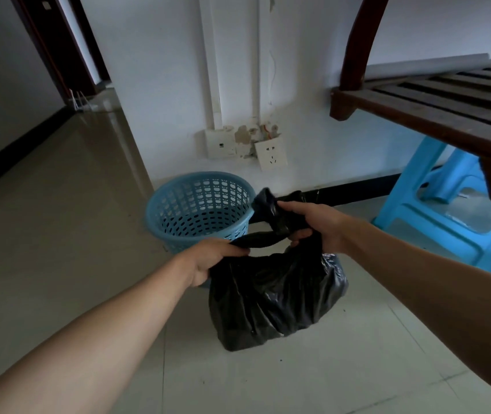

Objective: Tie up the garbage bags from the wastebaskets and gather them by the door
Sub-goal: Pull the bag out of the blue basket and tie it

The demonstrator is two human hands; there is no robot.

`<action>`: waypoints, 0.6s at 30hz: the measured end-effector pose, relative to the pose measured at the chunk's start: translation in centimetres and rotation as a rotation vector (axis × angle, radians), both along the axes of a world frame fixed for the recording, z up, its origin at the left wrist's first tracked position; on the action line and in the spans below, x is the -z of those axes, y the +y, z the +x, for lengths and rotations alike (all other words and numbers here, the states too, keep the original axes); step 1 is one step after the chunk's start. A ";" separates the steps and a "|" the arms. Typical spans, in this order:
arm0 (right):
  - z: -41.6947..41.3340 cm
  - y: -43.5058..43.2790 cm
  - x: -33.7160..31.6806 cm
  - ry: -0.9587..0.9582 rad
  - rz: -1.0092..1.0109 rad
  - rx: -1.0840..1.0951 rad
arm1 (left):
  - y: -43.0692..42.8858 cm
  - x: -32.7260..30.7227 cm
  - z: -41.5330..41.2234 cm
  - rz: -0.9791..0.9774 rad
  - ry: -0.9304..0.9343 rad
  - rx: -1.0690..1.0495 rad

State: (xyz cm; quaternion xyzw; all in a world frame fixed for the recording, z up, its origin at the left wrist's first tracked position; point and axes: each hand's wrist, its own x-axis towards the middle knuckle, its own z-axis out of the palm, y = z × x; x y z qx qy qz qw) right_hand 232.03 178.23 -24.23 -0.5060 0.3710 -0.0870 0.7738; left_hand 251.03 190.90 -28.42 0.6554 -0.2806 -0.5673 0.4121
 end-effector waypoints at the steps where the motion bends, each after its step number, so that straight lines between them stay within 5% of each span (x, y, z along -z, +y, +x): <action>1: 0.0 0.1 -0.1 0.038 -0.102 -0.030 | 0.0 -0.2 0.1 -0.009 0.073 -0.037; 4: 0.0 0.3 -0.3 0.128 -0.465 -0.131 | -0.1 -0.7 0.2 -0.061 0.275 -0.172; 9: -0.1 0.1 0.2 0.358 -0.852 -0.269 | -0.6 -1.1 0.0 -0.070 0.271 -0.201; 18: 0.3 0.3 2.6 0.444 -1.451 0.159 | -0.4 -0.8 -0.2 -0.029 0.157 0.069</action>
